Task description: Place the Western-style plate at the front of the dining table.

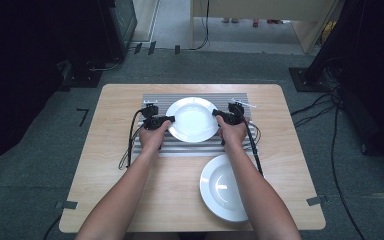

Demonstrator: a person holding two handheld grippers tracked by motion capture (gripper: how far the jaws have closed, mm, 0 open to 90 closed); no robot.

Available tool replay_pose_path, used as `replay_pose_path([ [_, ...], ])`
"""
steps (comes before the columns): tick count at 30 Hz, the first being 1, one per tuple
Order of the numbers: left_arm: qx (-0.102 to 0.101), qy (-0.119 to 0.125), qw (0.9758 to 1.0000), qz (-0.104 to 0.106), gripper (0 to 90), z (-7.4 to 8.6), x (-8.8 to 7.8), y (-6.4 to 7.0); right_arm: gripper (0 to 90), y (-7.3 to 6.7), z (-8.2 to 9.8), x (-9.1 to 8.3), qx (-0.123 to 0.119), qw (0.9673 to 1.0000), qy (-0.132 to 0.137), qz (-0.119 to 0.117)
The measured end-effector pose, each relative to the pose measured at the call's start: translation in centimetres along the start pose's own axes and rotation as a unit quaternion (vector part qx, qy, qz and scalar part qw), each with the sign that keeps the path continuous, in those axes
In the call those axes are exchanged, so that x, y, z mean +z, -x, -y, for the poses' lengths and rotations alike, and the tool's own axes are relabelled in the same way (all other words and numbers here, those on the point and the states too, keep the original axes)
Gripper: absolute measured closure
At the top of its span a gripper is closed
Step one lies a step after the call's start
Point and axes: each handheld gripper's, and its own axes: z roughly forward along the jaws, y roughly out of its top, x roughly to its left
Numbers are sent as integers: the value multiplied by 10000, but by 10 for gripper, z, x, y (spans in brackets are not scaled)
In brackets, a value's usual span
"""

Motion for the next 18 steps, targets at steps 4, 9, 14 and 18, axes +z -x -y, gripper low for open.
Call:
replay_pose_path([
  [4,289,-28,9993,-224,426,0,-6,2,574,2,-1,-2,-285,9995,37,148],
  [9,256,-12,9994,-218,225,3,-19,-1,456,9,-8,-12,-268,9995,86,139],
  [14,367,71,9988,-313,108,6,-32,-4,389,11,-11,-31,-366,9989,-132,-244],
  [18,330,94,9991,-261,107,10,-41,-8,349,10,-11,-47,-685,9969,-129,-361],
])
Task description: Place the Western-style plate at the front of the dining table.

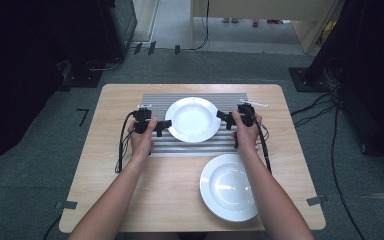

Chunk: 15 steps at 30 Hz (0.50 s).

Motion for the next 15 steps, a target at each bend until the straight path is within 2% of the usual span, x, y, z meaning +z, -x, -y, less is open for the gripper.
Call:
replay_pose_path([
  [1,43,41,10000,-22,107,1,-3,0,347,-2,0,-5,-125,9999,-14,98],
  [6,166,103,9998,8,106,5,-16,-2,273,-2,4,-17,-262,9996,-67,78],
  [8,259,79,9996,-69,102,6,-21,-2,259,-2,6,-24,-345,9993,-39,147],
  [15,441,147,9989,-4,91,16,-39,-3,216,2,11,-45,-631,9978,0,197],
])
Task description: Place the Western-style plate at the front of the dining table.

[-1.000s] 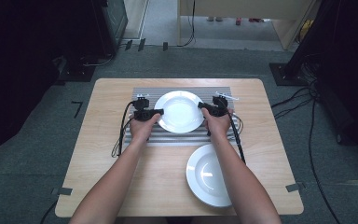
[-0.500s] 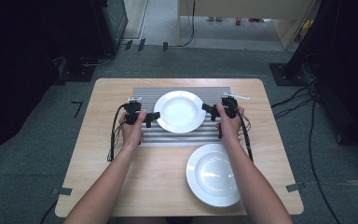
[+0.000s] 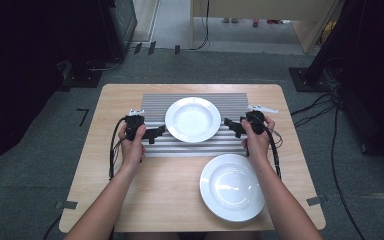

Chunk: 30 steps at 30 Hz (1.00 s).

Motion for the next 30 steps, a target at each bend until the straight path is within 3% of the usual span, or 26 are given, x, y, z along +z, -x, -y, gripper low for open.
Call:
replay_pose_path([
  [6,23,93,9998,168,34,7,-14,-5,205,3,7,-19,-70,10000,20,-62],
  [20,296,170,9994,22,0,27,-43,-13,199,14,25,-61,-118,9997,206,-35],
  [30,278,269,9992,65,0,40,-65,-21,200,25,41,-89,-63,9996,264,-28],
])
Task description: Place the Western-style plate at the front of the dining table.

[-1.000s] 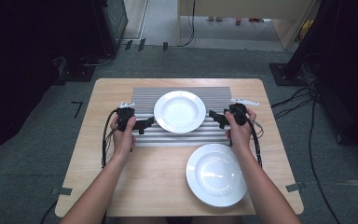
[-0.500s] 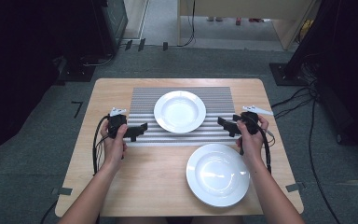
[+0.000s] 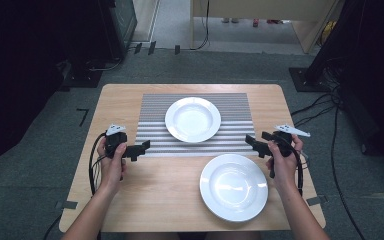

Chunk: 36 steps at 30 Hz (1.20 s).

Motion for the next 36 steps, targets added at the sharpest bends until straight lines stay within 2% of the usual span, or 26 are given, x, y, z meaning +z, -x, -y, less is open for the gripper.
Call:
replay_pose_path([
  [7,110,39,9999,-83,0,12,-15,-3,208,9,10,-18,46,9999,106,81],
  [15,192,-17,9997,-155,0,32,-26,-6,215,21,30,-38,153,9996,88,238],
  [23,137,-30,9997,-212,0,49,-38,-12,218,36,48,-60,283,9987,91,402],
  [27,130,-91,9995,-272,0,59,-43,-16,218,43,57,-70,400,9984,79,395],
  [36,-91,-149,9987,-483,0,80,-58,-34,216,53,76,-91,510,9972,99,531],
])
